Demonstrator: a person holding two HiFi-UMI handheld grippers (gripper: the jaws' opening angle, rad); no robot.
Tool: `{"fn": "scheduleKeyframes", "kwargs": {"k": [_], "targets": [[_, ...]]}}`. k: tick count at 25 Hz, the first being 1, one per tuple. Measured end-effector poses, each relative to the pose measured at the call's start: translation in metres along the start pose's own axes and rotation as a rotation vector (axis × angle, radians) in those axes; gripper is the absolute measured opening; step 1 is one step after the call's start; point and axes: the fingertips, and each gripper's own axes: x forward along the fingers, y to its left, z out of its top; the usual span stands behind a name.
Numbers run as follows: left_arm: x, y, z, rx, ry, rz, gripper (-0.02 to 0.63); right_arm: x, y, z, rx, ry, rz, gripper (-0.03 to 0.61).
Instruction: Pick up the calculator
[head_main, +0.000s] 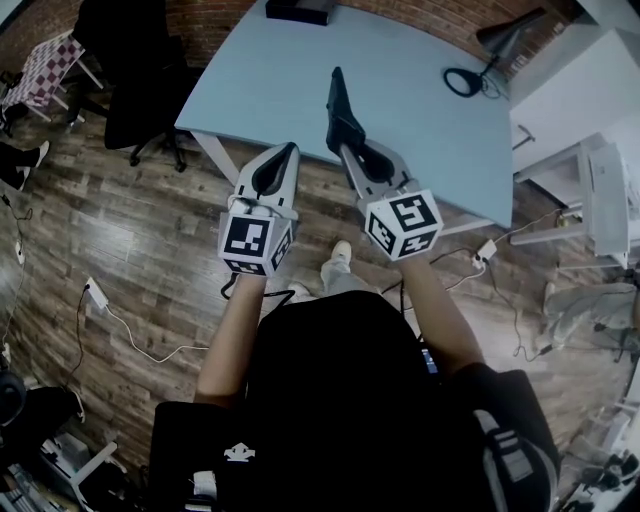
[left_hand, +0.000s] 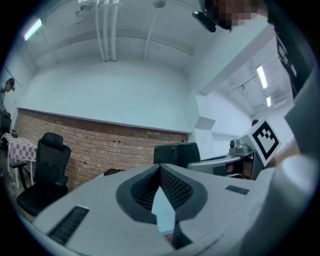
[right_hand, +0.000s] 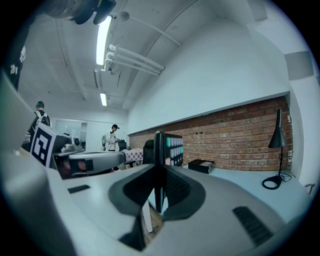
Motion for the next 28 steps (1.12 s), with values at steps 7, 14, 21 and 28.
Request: {"fn": "scheduleKeyframes", "kwargs": {"k": [7, 14, 21, 28], "targets": [[-0.01, -0.003, -0.009, -0.016, 0.013, -0.012, 0.003, -0.01, 0.01, -0.005, 0.001, 0.014, -0.01, 0.049], [-0.006, -0.009, -0.011, -0.021, 0.013, -0.025, 0.003, -0.014, 0.006, -0.007, 0.001, 0.017, -0.009, 0.049], [-0.002, -0.009, -0.008, -0.017, 0.004, 0.0, 0.003, -0.016, 0.003, -0.005, 0.007, 0.011, 0.0, 0.049], [0.002, -0.024, -0.005, -0.005, 0.008, 0.011, 0.003, -0.029, -0.008, 0.0, 0.017, -0.006, 0.004, 0.049]]}}
